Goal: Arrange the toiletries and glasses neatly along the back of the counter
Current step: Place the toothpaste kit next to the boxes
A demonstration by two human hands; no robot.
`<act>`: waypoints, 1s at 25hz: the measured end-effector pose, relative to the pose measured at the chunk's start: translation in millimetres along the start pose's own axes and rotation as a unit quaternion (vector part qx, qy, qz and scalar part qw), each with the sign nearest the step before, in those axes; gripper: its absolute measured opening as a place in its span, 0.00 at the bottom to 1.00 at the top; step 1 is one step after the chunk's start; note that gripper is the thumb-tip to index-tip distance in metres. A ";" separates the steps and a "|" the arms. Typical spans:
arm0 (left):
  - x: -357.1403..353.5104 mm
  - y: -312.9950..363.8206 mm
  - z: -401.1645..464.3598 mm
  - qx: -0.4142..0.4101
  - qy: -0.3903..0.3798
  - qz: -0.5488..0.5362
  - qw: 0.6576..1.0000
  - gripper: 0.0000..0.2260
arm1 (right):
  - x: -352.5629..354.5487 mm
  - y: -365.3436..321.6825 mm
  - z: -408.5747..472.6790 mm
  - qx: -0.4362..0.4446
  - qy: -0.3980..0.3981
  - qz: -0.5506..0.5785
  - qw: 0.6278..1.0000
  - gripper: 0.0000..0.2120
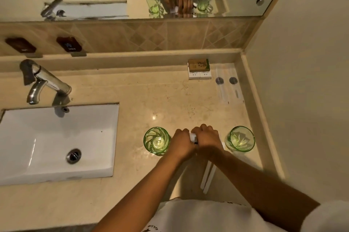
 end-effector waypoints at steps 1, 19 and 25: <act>-4.2 -1.1 -1.8 0.004 0.002 -0.004 1.000 0.16 | -1.6 1.5 1.8 -0.020 -0.022 0.003 1.000 0.22; 51.9 3.4 15.4 0.033 0.199 -0.282 0.938 0.18 | 50.6 -20.3 21.5 -0.084 0.127 0.399 0.904 0.10; 80.4 -19.6 38.7 0.070 0.184 -0.371 0.908 0.09 | 66.9 -49.6 41.7 -0.064 0.077 0.486 0.868 0.12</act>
Point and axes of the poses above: each hand's wrist, its own z-axis towards the middle knuckle, its own x-axis out of the back of the hand, y = z × x, the point moved 2 cm from there along z, towards the middle knuckle, and after that the axes turned 4 degrees about -x, right-handed, at the moved point
